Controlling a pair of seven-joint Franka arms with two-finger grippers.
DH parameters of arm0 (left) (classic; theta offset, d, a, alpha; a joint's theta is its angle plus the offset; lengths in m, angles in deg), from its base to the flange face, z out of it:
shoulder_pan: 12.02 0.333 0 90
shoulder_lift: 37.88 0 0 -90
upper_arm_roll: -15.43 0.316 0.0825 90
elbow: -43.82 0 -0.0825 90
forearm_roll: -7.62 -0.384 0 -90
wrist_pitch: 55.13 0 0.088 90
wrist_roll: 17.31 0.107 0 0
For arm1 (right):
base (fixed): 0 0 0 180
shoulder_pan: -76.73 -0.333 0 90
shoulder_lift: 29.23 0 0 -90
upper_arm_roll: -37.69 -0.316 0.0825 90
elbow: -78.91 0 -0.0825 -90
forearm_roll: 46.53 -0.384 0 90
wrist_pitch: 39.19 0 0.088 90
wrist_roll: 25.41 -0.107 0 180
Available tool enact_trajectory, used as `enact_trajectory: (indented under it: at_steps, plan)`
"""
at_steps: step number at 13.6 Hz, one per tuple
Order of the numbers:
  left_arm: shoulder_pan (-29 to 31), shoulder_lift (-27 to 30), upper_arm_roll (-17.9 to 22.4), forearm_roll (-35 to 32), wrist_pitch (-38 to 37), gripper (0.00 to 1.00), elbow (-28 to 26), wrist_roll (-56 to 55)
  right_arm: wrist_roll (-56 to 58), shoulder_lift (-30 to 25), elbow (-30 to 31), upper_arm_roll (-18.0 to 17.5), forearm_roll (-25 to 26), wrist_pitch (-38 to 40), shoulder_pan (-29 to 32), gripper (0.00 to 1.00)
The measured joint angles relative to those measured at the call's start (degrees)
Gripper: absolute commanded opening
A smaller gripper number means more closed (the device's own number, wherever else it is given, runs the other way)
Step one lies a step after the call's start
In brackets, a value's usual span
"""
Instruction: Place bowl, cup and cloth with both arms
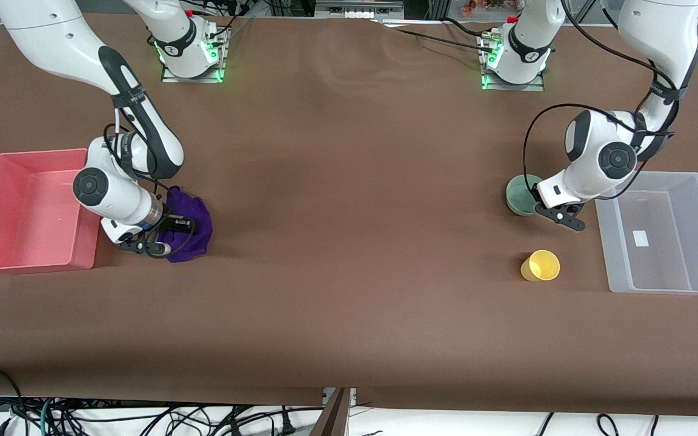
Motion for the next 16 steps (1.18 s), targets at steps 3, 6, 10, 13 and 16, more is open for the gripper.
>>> enact_trajectory:
  at_steps: [3,6,10,13,16]
  plan:
    - [0.0,2.8,0.0,0.0,-10.7,0.00,5.3,1.4,0.0,0.1,-0.3,0.0,0.0,-0.1,0.0,0.00]
    - [0.1,4.9,0.1,0.0,-23.4,0.00,13.9,3.8,0.2,-1.0,-2.4,0.0,0.0,3.3,0.0,0.00]
    - [3.2,5.0,0.7,0.0,-35.5,0.00,25.6,10.0,3.3,-6.7,-8.8,0.3,0.2,19.0,0.7,0.00]
    - [10.5,3.6,1.0,-0.1,-36.6,0.00,29.1,16.2,9.7,-10.7,-16.1,1.1,0.3,34.6,2.6,0.00]
    - [18.4,-3.3,1.1,-0.1,-36.1,0.00,35.0,22.0,19.0,-11.9,-22.7,6.0,0.5,45.0,4.2,0.00]
